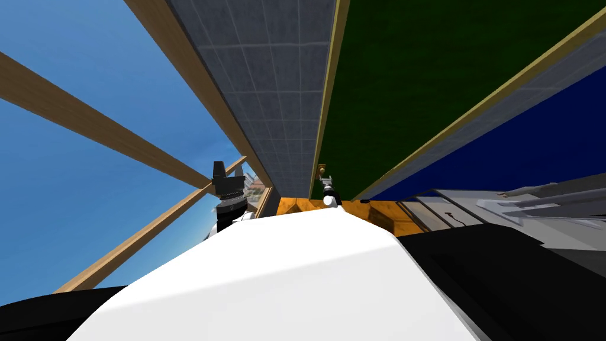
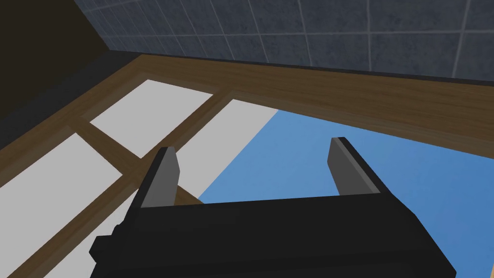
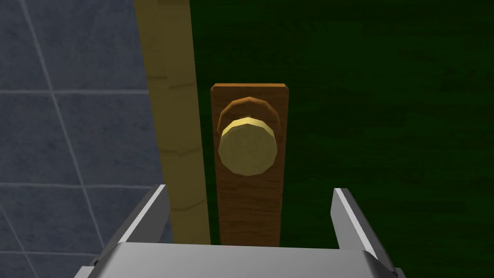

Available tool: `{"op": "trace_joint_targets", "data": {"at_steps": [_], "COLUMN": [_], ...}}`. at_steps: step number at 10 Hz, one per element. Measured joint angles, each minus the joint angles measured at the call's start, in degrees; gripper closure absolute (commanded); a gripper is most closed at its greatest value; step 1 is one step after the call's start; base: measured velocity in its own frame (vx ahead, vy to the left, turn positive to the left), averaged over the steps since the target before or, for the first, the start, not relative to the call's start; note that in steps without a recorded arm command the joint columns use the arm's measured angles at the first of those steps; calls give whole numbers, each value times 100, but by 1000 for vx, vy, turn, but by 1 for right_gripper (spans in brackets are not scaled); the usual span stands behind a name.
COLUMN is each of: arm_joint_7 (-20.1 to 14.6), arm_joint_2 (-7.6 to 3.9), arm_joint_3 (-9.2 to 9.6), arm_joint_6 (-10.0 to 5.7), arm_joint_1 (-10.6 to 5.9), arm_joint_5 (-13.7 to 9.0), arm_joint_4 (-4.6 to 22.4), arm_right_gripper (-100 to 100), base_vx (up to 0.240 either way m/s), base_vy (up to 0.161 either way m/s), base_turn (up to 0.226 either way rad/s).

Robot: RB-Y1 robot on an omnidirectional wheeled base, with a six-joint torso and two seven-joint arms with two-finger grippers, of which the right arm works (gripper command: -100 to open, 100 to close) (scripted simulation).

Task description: Pull the door open

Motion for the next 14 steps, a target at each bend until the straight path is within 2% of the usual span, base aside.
{"op": "trace_joint_targets", "data": {"at_steps": [3,4,10,12,14], "arm_joint_7": [-166,-173,-163,-268,-478], "arm_joint_2": [-134,-138,-129,-247,-449], "arm_joint_3": [-126,-129,-108,-111,-56], "arm_joint_6": [-8,-8,22,-7,-62], "arm_joint_1": [-113,-115,-96,-116,-108], "arm_joint_5": [-39,-40,-40,-64,-77], "arm_joint_4": [183,184,207,218,301], "arm_right_gripper": [-100,100,100,100,100], "base_vx": [180,-5,-33,-184,-202], "base_vy": [-48,1,6,-23,-18], "base_turn": [90,-12,15,120,194]}}
